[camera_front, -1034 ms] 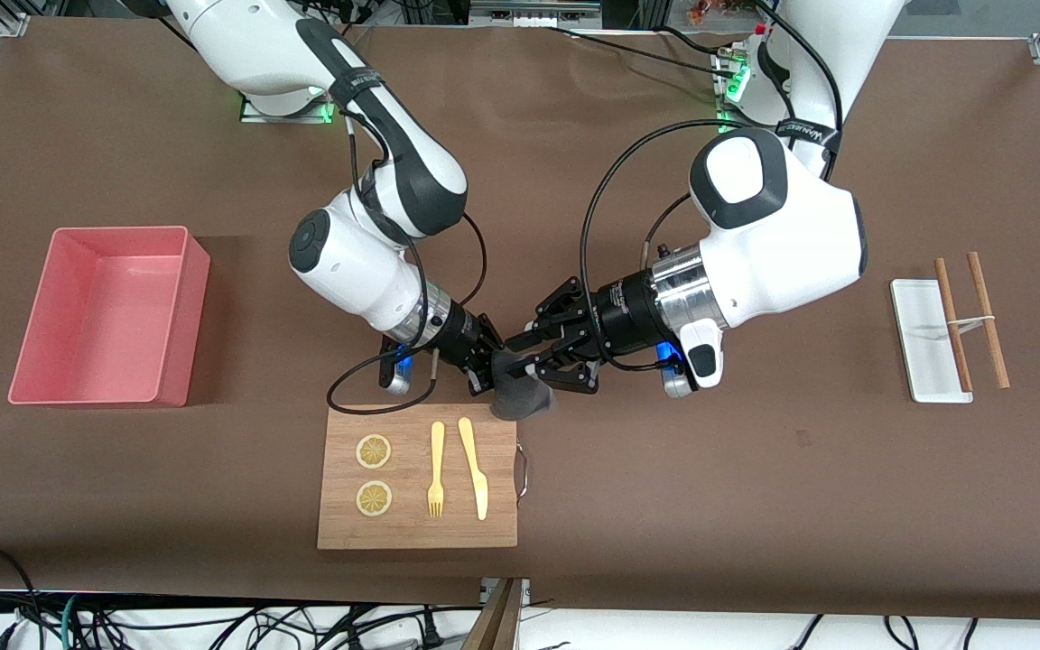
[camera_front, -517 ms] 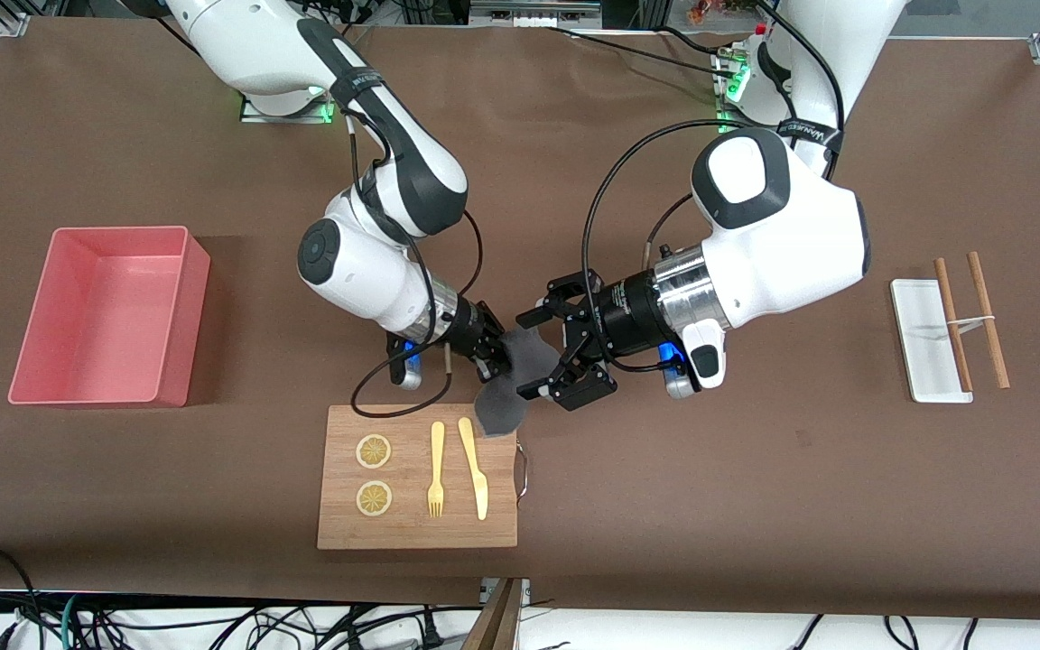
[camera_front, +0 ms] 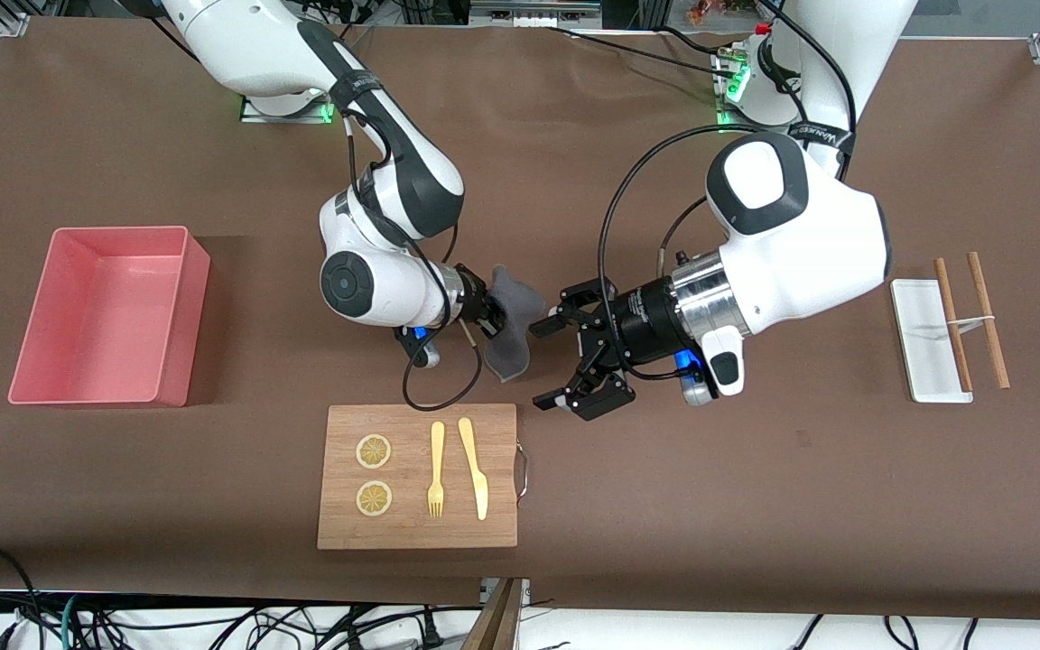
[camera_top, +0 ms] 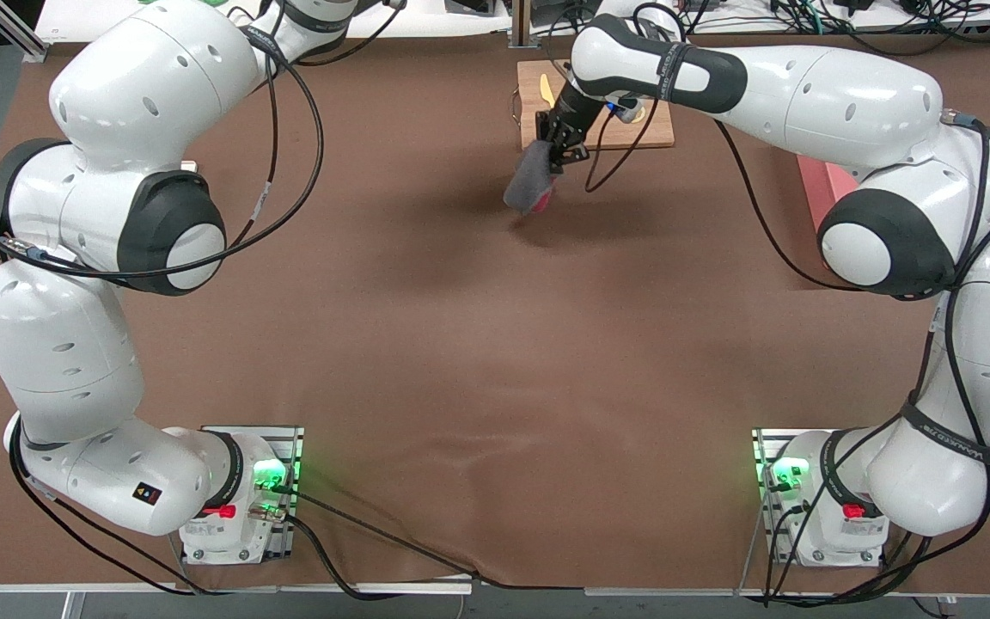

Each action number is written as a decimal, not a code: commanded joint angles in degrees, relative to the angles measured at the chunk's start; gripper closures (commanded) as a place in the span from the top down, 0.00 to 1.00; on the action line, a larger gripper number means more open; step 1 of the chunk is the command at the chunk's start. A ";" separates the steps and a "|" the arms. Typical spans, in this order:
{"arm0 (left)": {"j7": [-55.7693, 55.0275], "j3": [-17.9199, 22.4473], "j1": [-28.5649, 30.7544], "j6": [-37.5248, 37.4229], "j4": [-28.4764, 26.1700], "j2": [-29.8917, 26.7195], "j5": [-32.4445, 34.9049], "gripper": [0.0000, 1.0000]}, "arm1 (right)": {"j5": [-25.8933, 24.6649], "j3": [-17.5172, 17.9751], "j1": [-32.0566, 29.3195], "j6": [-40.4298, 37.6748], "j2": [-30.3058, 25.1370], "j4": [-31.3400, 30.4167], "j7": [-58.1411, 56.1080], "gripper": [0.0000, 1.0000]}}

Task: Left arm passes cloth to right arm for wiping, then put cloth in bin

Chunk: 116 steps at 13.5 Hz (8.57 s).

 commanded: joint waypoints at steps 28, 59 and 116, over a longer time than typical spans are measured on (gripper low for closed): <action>62.86 -0.24 1.54 -53.68 0.36 -13.15 70.96 1.00 | -28.46 -19.65 -12.04 -14.84 -1.59 -7.25 -60.62 0.00; 98.76 0.99 27.47 -36.54 -20.39 -29.40 67.02 1.00 | -14.14 11.38 -10.72 9.53 2.81 -6.80 -5.77 0.00; 90.06 -5.95 26.15 -40.32 -18.10 -29.23 65.96 1.00 | -24.69 -21.32 -31.12 -17.89 -14.76 -8.75 -94.20 1.00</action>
